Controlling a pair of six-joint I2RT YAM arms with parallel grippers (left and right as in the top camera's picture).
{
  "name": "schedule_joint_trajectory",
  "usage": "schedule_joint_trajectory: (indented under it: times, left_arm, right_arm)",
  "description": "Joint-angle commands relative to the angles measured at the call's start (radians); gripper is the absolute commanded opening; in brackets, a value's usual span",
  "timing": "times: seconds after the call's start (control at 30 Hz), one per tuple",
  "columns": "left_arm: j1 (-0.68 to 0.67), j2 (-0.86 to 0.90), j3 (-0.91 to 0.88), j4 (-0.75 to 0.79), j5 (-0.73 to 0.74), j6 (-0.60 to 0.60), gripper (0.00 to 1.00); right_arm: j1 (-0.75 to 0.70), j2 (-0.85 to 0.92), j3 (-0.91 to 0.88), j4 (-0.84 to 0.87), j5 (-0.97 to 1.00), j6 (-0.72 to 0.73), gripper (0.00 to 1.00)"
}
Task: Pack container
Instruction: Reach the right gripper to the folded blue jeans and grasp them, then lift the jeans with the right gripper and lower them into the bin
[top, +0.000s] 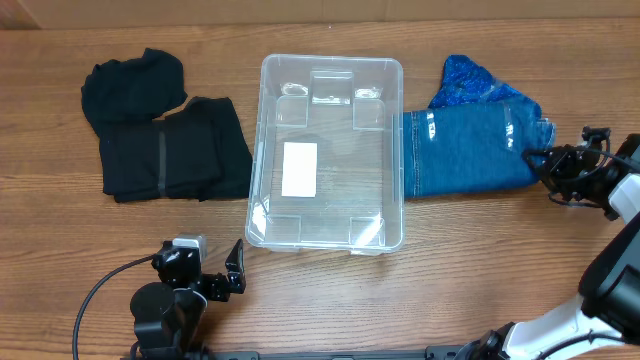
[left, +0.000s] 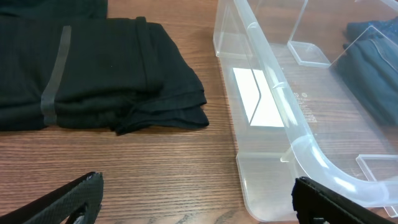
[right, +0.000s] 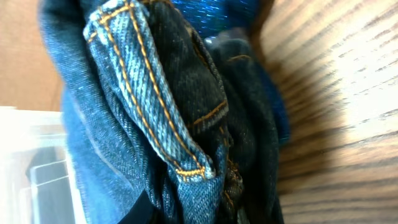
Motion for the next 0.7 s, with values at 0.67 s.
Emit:
schedule_joint_trajectory:
  times: [0.67]
  left_arm:
    - [-0.002,-0.005,-0.003,0.003,-0.006,-0.017,1.00]
  right_arm:
    - [0.376,-0.636,0.104,0.772,-0.632,0.625,0.04]
